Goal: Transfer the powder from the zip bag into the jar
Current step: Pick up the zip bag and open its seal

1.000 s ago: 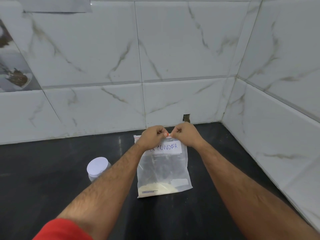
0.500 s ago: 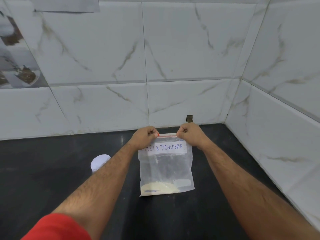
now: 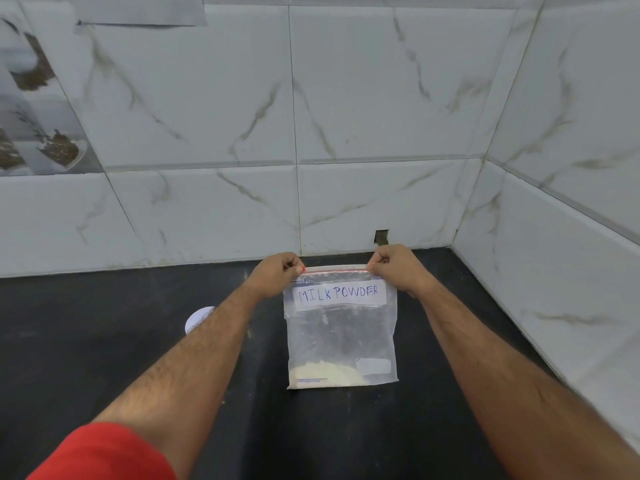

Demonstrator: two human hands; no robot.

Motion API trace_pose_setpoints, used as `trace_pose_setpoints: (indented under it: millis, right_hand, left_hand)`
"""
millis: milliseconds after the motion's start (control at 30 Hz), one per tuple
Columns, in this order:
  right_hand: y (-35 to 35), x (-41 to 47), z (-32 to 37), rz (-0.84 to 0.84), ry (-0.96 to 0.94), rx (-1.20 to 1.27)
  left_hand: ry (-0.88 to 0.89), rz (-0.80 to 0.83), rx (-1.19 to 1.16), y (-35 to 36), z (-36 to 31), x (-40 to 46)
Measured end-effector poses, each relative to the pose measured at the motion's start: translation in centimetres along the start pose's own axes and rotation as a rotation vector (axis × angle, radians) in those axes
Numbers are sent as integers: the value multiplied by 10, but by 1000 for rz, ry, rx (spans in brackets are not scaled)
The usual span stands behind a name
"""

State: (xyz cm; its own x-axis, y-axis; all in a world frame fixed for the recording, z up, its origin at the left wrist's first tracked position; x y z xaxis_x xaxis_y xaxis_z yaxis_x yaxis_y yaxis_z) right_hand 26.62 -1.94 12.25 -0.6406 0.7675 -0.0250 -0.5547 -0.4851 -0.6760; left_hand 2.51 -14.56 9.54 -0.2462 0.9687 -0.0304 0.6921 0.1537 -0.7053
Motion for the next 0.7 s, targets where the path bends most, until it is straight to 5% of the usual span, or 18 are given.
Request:
trace_pose_setpoints:
  millis: [467, 700]
  right_hand:
    - [-7, -5, -1, -16, 14, 71]
    - [-9, -2, 38, -116, -134, 142]
  left_hand:
    - [-37, -14, -14, -14, 15, -5]
    - [-84, -533, -67, -23, -10, 7]
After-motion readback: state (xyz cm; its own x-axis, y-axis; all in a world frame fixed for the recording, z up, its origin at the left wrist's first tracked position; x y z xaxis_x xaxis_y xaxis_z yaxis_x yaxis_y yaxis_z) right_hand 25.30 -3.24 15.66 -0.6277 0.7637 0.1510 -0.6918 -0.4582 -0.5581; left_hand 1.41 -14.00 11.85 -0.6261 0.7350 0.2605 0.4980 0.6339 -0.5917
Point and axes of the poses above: each hand's wrist, its own x-axis towards the middle knuckle, its own y-axis out of the palm, z = x × y, the point moved 1 cm from there along x, towards the middle knuckle, and after that the axes turned 7 degrees about z, right-handed, at the moved point
